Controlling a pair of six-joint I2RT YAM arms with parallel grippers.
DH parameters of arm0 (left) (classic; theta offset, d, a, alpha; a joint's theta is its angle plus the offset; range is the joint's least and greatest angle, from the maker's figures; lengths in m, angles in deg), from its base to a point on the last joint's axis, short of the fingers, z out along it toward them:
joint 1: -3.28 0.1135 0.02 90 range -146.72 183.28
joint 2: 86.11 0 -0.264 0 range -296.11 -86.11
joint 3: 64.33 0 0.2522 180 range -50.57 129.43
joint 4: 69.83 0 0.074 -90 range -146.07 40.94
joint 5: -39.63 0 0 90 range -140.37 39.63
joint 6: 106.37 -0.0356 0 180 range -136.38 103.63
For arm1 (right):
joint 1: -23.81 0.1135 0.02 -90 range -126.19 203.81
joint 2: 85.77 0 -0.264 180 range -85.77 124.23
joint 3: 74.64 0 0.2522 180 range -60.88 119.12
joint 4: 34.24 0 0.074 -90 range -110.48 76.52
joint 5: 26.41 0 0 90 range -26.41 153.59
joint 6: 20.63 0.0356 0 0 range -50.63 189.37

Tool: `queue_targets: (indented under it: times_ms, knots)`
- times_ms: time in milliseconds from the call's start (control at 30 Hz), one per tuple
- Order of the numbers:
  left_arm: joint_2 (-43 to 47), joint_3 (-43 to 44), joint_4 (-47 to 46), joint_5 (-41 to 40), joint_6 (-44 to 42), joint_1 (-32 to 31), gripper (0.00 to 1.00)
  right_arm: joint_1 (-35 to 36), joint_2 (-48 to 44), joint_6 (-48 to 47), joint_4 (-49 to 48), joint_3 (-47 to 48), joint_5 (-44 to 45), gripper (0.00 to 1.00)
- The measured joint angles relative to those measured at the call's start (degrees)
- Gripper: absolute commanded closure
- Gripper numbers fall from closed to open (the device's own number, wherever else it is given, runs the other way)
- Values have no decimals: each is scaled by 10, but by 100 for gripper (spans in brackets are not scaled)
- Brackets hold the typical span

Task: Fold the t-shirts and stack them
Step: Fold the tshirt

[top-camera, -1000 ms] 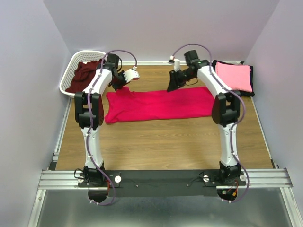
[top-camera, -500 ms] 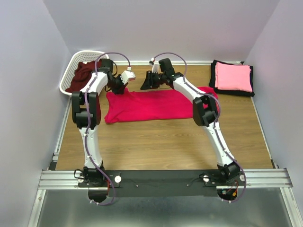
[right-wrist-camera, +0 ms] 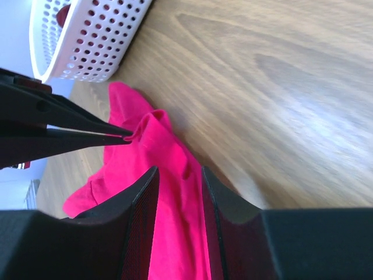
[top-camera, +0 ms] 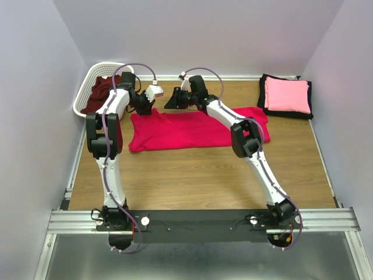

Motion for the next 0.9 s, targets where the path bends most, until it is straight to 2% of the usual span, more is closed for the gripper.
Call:
queue_targets:
  times_ms: [333, 700, 900]
  knots:
    - [0, 0, 0, 5, 1, 7, 86, 23, 23, 17, -25, 0, 0, 59]
    - [0, 0, 0, 10, 1, 25, 86, 24, 26, 17, -28, 0, 2, 69]
    - [-2, 4, 1, 11, 1, 27, 86, 24, 26, 16, -28, 0, 2, 67]
